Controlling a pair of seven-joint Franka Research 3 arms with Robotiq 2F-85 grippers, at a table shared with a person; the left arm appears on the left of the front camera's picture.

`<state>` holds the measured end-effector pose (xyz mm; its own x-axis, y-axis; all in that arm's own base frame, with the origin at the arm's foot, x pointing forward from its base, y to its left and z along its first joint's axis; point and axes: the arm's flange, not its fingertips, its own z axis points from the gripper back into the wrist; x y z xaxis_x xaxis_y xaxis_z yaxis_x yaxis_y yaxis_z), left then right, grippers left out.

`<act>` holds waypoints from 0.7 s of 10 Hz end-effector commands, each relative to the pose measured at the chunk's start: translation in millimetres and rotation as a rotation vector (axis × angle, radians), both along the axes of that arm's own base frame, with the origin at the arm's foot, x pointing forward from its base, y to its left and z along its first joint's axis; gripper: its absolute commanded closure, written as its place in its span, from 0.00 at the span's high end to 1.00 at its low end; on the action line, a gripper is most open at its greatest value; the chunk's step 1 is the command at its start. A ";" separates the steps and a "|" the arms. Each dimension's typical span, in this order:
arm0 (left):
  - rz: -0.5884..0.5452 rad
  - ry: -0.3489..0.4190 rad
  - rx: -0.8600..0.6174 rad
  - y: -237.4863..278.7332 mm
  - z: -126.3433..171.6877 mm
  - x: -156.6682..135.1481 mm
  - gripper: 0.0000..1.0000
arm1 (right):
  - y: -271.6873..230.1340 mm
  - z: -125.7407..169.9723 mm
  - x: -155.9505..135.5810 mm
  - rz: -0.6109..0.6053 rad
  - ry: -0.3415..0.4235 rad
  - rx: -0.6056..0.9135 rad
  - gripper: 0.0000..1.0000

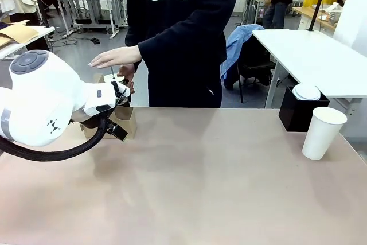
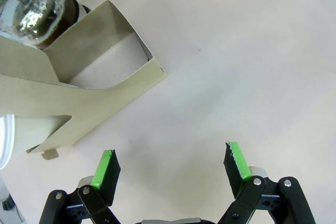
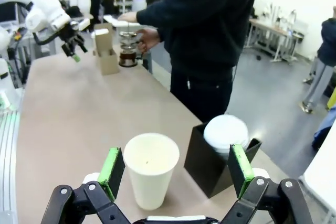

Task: Pour a drink into a cup and package it in a carrier.
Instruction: Pick up the 600 ml Paper Cup and place it in the middle top area of the table.

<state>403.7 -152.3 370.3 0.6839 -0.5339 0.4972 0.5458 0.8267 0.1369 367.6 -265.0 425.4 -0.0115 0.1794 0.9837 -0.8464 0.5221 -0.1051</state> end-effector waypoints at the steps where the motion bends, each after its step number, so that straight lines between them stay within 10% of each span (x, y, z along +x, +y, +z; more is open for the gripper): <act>1: 0.000 0.000 -0.002 0.4 0.1 0.0 1.00 | -5.3 -50.0 2.5 0.020 -0.051 0.010 1.00; 5: 0.000 0.000 -0.002 0.4 0.1 0.0 1.00 | 10.5 -69.9 6.8 -0.008 0.104 0.004 1.00; 7: 0.000 0.000 -0.002 0.4 0.1 0.0 1.00 | 12.1 -99.8 -20.6 0.043 0.029 0.053 1.00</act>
<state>403.6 -152.3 370.3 0.6840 -0.5341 0.4970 0.5459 0.8266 0.1370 357.6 -253.3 325.8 0.0328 0.1419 0.9893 -0.8716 0.4885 -0.0412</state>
